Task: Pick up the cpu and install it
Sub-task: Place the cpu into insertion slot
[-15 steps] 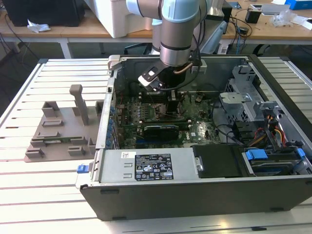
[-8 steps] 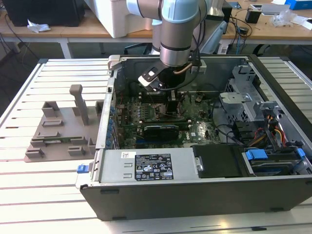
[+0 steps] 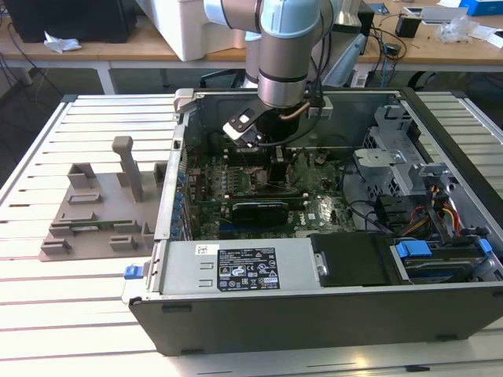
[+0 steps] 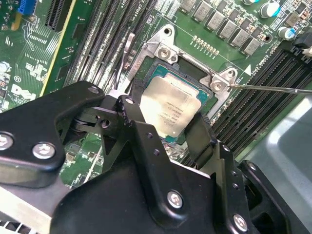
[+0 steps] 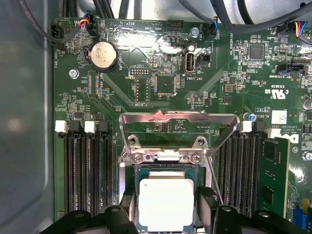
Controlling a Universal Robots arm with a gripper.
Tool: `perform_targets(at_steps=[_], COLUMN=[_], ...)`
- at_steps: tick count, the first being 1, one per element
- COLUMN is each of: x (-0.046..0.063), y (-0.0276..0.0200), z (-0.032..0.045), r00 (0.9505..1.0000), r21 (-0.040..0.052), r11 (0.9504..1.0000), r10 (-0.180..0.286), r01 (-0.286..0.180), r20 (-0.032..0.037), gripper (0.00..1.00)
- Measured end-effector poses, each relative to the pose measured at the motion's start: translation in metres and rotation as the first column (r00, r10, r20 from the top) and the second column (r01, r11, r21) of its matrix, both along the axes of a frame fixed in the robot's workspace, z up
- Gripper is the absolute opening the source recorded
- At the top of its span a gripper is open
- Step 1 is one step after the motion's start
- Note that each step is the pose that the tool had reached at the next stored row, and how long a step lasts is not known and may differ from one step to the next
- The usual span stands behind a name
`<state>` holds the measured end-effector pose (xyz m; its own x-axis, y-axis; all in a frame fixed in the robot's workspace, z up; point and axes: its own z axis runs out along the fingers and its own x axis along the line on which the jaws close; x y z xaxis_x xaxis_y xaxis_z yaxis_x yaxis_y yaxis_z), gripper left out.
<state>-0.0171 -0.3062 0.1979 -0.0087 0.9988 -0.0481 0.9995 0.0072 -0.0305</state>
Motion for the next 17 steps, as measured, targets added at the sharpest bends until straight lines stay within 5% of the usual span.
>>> perform_targets(at_steps=[7,12,17], x=[0.003,0.002,-0.006], y=[0.0016,0.0016,-0.0034], z=[0.0000,0.0200,0.0219], r00=[1.0000,1.0000,0.9999], r21=[0.0001,0.0000,0.0079], r11=[1.0000,1.0000,0.9999], r10=[0.009,0.009,0.009], r01=[-0.009,-0.009,-0.009], r20=[0.0000,0.0024,0.0052], gripper=[0.62,0.61,0.29])
